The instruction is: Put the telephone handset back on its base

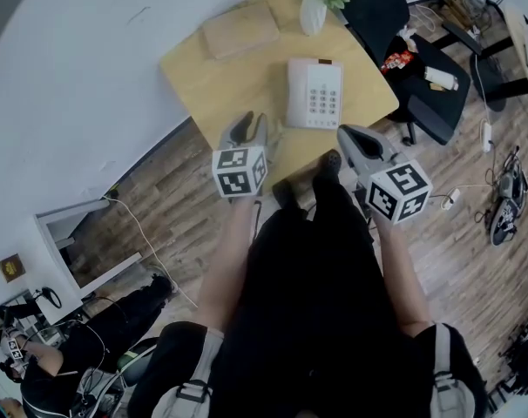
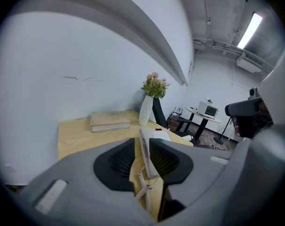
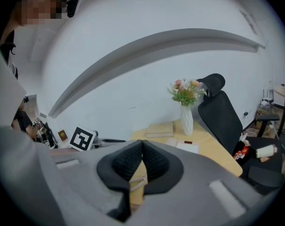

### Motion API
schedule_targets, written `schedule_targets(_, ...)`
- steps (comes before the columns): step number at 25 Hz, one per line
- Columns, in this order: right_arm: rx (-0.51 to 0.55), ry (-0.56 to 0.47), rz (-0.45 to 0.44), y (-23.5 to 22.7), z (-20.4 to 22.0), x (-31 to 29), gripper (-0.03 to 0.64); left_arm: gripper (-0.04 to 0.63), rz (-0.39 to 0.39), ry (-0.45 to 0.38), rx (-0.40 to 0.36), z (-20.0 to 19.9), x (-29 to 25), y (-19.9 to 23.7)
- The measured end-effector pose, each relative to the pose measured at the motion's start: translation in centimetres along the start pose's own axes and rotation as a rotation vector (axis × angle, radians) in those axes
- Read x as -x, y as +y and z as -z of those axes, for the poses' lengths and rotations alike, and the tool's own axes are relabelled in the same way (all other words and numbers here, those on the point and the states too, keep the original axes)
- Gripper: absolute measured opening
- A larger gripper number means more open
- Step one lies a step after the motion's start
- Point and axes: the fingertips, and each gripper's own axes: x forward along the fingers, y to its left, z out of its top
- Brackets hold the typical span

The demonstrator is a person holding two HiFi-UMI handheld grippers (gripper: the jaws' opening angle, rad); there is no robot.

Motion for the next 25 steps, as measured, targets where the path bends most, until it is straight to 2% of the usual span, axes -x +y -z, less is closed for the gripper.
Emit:
schedule_targets(13,0.03,-0.072,-0.021,1.7,-0.8,1.4,0.003,0.047,-0.016,-0.078,-0.034,-1.7,4.7,-0.4)
schedule_targets(25,0.103,-0.116,-0.109,-0.9,-3.4,6.3,0.003,0.023,-0.041,-0.179,-0.033,-5.7,6.7,-7.4)
